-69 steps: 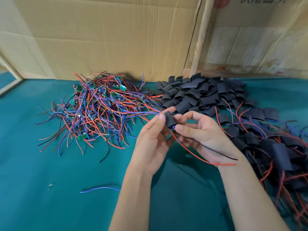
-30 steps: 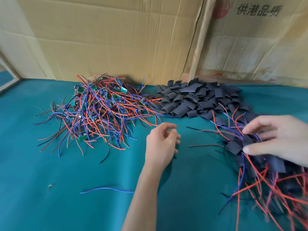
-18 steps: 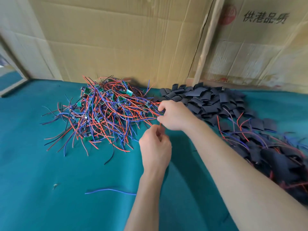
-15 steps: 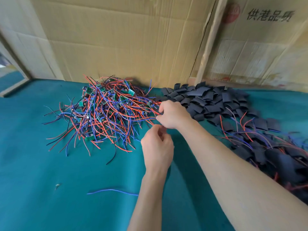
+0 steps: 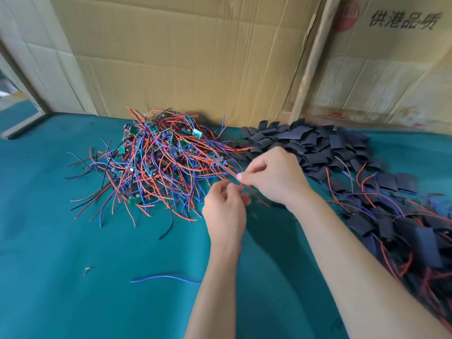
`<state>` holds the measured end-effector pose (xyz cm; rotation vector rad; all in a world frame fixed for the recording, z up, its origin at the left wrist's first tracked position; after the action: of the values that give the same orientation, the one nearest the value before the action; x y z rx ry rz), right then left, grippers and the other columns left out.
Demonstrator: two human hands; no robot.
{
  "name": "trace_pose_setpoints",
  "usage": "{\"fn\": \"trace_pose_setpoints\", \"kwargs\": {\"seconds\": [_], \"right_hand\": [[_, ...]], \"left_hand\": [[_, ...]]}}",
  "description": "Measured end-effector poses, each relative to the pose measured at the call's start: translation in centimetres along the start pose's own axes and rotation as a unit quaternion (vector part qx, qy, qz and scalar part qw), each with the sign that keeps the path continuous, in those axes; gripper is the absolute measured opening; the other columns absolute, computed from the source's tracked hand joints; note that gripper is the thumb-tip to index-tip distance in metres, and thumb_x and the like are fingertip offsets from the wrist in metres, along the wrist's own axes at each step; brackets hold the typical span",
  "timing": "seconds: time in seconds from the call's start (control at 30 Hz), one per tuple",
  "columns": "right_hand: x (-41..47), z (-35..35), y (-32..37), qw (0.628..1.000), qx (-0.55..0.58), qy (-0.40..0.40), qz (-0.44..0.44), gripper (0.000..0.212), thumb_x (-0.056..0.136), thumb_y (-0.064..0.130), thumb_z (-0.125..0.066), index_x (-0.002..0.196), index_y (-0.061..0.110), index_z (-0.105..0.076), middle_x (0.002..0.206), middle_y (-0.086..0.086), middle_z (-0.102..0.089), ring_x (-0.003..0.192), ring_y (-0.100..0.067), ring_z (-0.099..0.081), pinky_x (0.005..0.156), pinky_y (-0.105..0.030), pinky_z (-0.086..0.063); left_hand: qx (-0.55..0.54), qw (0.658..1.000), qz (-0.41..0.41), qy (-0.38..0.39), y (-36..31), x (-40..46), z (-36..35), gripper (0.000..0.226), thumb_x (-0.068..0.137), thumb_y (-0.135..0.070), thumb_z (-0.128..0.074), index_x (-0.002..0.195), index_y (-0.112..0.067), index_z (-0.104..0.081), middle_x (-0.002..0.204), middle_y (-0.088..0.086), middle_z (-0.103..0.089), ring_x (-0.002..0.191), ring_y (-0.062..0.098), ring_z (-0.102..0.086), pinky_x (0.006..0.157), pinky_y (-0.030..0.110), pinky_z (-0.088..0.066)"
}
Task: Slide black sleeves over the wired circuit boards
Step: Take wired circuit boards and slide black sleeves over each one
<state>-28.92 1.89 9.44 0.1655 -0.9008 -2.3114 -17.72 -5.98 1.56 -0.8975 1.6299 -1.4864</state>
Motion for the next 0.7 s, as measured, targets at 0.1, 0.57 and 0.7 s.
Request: {"fn": "trace_pose_setpoints", "kwargs": {"seconds": [0.1, 0.57, 0.7], "right_hand": [[-1.9, -0.6, 0.3, 0.998, 0.044, 0.036, 0.022, 0.018, 0.079, 0.033, -0.082, 0.066, 0.022, -0.077, 0.059, 0.010, -0.069, 0.060, -0.002, -0.058, 0.057, -0.019, -0.042], [-4.2, -1.4, -2.9, 0.983, 0.181, 0.031, 0.014, 0.012, 0.085, 0.027, -0.076, 0.074, 0.025, -0.078, 0.070, 0.012, -0.073, 0.064, -0.001, -0.058, 0.067, -0.019, -0.046], [-3.7, -0.2, -4.4, 0.993, -0.014, -0.115, 0.018, 0.013, 0.089, 0.024, -0.070, 0.102, 0.027, -0.075, 0.105, 0.007, -0.070, 0.103, -0.018, -0.055, 0.088, -0.027, -0.041]], "left_hand": [[-0.047, 0.999, 0.018, -0.006, 0.3, 0.3, 0.2, 0.030, 0.091, -0.026, -0.047, 0.063, -0.019, -0.054, 0.062, 0.000, -0.060, 0.064, 0.020, -0.057, 0.077, 0.050, -0.058], [-0.038, 0.999, 0.033, 0.019, 0.3, 0.5, 0.4, 0.017, 0.098, -0.012, -0.051, 0.083, -0.004, -0.055, 0.075, 0.017, -0.075, 0.059, 0.028, -0.072, 0.066, 0.040, -0.062], [0.129, 0.990, -0.051, -0.036, -1.3, 0.3, 1.6, 0.028, 0.097, -0.024, -0.054, 0.073, -0.010, -0.058, 0.055, 0.005, -0.065, 0.050, 0.026, -0.066, 0.058, 0.039, -0.058]]}}
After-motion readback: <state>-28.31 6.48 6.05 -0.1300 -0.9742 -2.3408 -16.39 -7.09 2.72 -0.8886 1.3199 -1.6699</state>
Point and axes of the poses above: each hand's wrist, its own x-axis towards the middle knuckle, its own z-axis out of the back of the hand, y = z × x, the point moved 8 cm from there along x, towards the middle knuckle
